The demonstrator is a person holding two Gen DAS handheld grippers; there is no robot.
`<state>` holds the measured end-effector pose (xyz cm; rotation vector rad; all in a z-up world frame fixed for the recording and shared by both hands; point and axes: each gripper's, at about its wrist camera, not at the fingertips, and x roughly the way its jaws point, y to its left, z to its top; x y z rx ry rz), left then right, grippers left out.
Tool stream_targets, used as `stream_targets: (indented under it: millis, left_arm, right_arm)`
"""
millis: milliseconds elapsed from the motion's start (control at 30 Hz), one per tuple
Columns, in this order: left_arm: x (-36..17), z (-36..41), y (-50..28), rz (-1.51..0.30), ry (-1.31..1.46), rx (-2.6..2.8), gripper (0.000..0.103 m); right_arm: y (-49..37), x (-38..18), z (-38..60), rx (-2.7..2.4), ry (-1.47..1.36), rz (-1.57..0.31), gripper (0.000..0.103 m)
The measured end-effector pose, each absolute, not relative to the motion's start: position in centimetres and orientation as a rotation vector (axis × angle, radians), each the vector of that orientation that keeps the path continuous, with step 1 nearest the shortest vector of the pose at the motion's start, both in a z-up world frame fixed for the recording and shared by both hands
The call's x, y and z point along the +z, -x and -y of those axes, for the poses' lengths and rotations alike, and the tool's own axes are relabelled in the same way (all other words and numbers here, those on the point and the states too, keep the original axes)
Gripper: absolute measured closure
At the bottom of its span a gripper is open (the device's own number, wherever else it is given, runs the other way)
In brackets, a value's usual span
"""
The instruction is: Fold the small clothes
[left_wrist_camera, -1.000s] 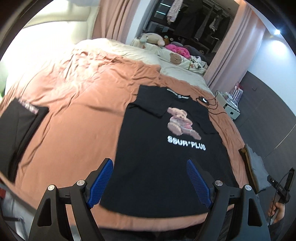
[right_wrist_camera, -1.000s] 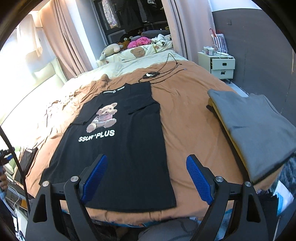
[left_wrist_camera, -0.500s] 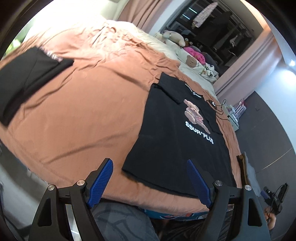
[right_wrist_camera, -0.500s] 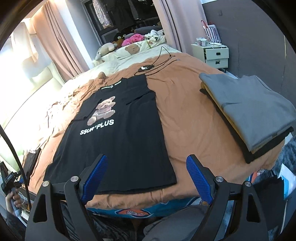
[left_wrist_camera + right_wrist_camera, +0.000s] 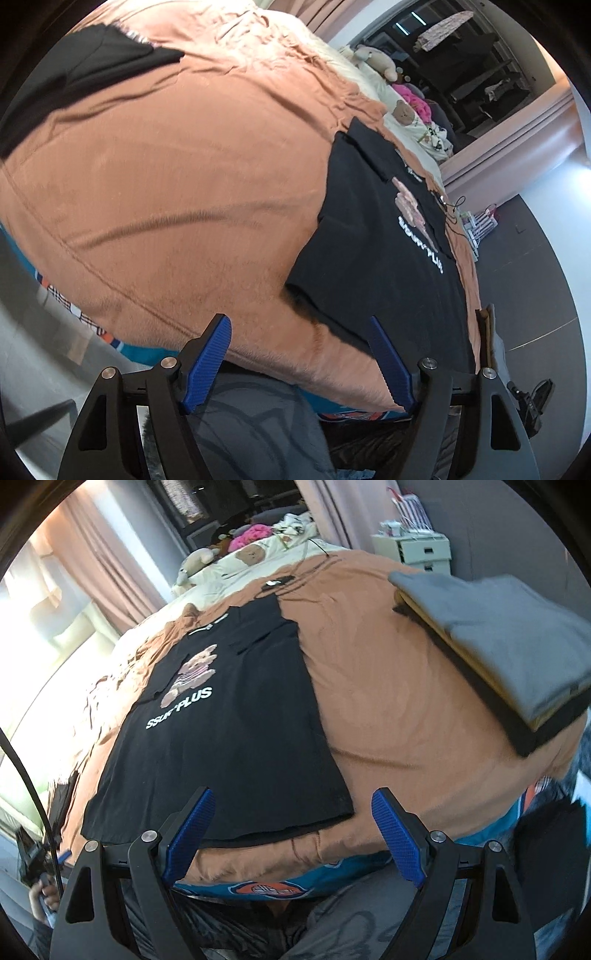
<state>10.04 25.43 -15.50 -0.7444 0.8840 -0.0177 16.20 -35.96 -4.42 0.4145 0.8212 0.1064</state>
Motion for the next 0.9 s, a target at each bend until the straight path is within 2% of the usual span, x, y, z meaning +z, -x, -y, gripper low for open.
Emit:
stream_targets:
  millis: [367, 767, 900]
  left_arm:
    - [-17.8, -26.5, -10.9, -0.904, 0.84, -0.023, 0.031]
    - [-18.4, -28.6, -11.9, -0.873, 0.954, -0.037, 0.034]
    - [-18.5, -28.0, -12.7, -0.886, 0.98, -0.078, 0.041]
  right_arm:
    - [-18.6, -9.1, 37.4, 0.109, -0.512, -0.885, 0.021]
    - [-20.3, -11.5, 39.3, 0.174, -0.635, -0.907, 0.034]
    - [-20.6, -12.1, 40.0, 0.194, -0.671, -0.9, 0.038]
